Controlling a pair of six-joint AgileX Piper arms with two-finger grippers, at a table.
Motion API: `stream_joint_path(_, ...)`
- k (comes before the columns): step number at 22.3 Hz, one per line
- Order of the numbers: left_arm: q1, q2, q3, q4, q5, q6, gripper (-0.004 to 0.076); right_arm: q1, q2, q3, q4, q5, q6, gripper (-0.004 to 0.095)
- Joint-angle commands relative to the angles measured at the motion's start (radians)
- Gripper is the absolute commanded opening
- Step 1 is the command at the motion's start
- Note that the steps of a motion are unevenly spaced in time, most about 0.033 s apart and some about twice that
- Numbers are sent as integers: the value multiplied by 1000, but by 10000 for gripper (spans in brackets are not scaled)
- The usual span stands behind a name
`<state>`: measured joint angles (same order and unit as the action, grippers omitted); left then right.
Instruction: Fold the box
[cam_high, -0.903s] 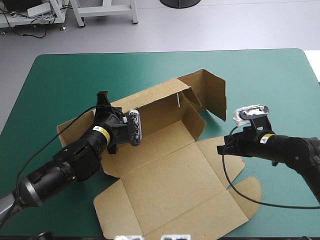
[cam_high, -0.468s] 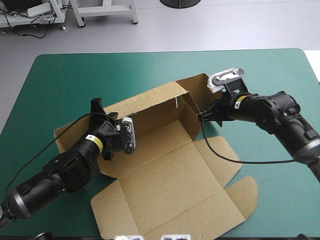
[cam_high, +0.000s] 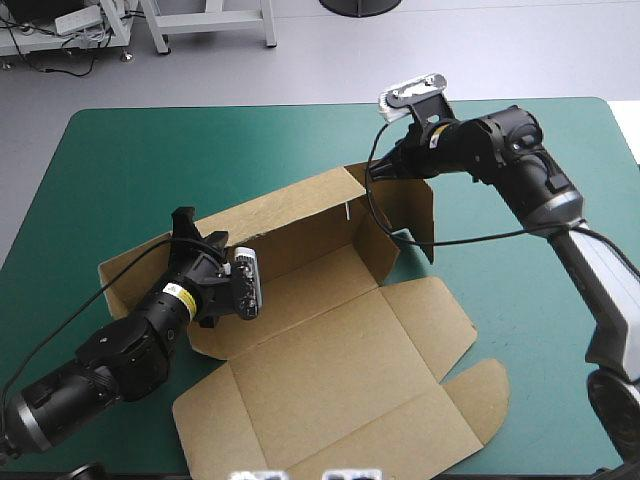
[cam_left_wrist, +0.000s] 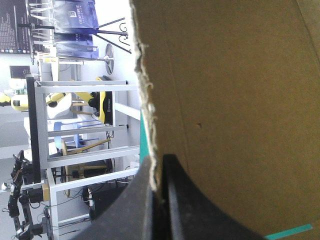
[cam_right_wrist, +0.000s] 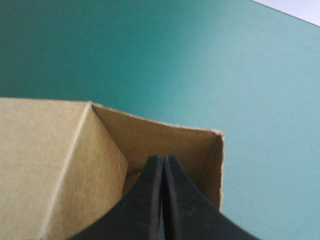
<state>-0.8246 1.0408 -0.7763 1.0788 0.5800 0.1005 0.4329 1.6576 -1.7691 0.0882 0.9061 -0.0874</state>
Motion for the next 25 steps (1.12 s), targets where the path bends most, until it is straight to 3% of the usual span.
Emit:
stream_joint_path(1,-5,-16,-27,84,-29,-67,-6,0,33,-142,13,-15,-18,0)
stream_joint_path(9,-5,6,-27,39,-25,-101,-6,0,277,-478,24,135,-43,-1)
stream_joint_path(25,-5,6,-27,-4,-31,-101,-6,-4,346,-497,-19,210,-29,-4)
